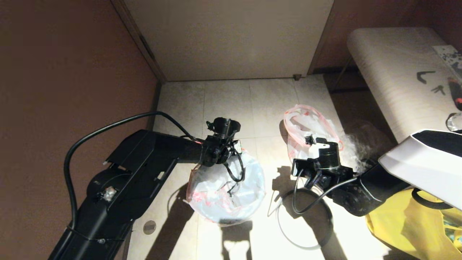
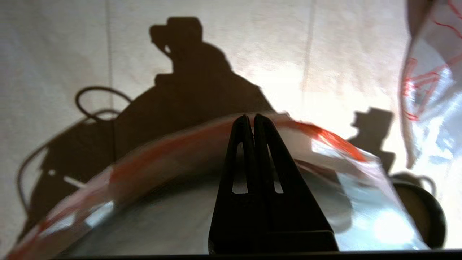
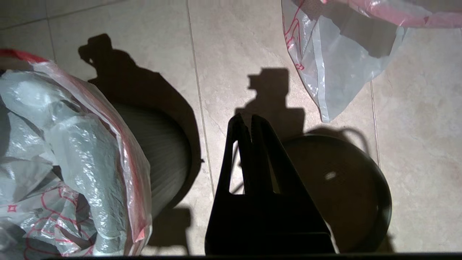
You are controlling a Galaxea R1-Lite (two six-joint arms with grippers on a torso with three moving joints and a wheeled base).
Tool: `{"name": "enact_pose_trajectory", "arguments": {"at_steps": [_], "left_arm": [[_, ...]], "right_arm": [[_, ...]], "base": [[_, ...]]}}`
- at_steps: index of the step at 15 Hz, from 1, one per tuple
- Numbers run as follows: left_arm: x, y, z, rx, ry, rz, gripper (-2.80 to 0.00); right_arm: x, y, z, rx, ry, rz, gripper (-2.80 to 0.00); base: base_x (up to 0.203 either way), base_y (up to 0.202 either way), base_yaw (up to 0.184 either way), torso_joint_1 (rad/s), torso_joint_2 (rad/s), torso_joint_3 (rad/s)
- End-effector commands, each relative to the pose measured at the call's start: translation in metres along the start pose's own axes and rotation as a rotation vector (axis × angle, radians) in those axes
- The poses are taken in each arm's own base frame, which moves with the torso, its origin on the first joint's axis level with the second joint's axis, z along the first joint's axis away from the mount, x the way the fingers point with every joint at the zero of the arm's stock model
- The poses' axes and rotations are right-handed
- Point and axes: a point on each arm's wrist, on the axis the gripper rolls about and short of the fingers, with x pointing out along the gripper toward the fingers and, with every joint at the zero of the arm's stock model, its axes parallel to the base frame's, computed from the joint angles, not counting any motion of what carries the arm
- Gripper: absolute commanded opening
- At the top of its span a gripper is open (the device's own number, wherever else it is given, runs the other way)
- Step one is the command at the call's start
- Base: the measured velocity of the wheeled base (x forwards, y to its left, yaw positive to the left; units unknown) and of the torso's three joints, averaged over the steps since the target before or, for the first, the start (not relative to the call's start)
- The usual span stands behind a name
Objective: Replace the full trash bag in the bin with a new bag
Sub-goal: Put the new garbage bag on the trash can, then place the trash can ring on the trash can
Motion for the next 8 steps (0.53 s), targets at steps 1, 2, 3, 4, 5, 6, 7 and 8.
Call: {"name": "enact_pose_trajectory", "arguments": {"at_steps": [1,2,3,4,5,6,7,8], "left_arm": [[0.008,0.01,0.0,-0.012,0.002,0.024,-2.8],[0.009,0.015,0.001,-0.018,0.002,0.033,-2.8],[0.011,0.017,0.001,-0.019,0.005,0.038,-2.8],[0.012,0.018,-0.002,-0.016,0.013,0.043,-2.8],[0.014,0.019,-0.005,-0.016,0.019,0.045,-2.8],[0.017,0.02,-0.009,-0.014,0.028,0.05,-2.8],[0.022,0.024,-0.011,-0.017,0.034,0.062,-2.8],[0.021,0.026,-0.009,-0.028,0.031,0.066,-2.8]], "right_arm": [[-0.002,0.0,0.003,0.007,-0.016,0.004,-2.8],[-0.002,0.0,0.002,0.008,-0.018,0.004,-2.8],[-0.002,0.0,0.002,0.007,-0.015,0.003,-2.8],[-0.002,0.0,0.002,0.006,-0.017,0.004,-2.8],[-0.002,-0.001,0.003,0.007,-0.019,0.003,-2.8],[-0.003,-0.001,0.004,0.008,-0.023,0.002,-2.8],[-0.006,0.0,0.009,0.012,-0.034,0.006,-2.8],[-0.009,0.0,0.012,0.013,-0.039,0.008,-2.8]], "base": [[0.0,0.0,0.0,0.0,0.0,0.0],[0.0,0.0,0.0,0.0,0.0,0.0],[0.0,0.0,0.0,0.0,0.0,0.0],[0.0,0.0,0.0,0.0,0.0,0.0],[0.0,0.0,0.0,0.0,0.0,0.0],[0.0,0.0,0.0,0.0,0.0,0.0],[0.0,0.0,0.0,0.0,0.0,0.0],[0.0,0.0,0.0,0.0,0.0,0.0]]}}
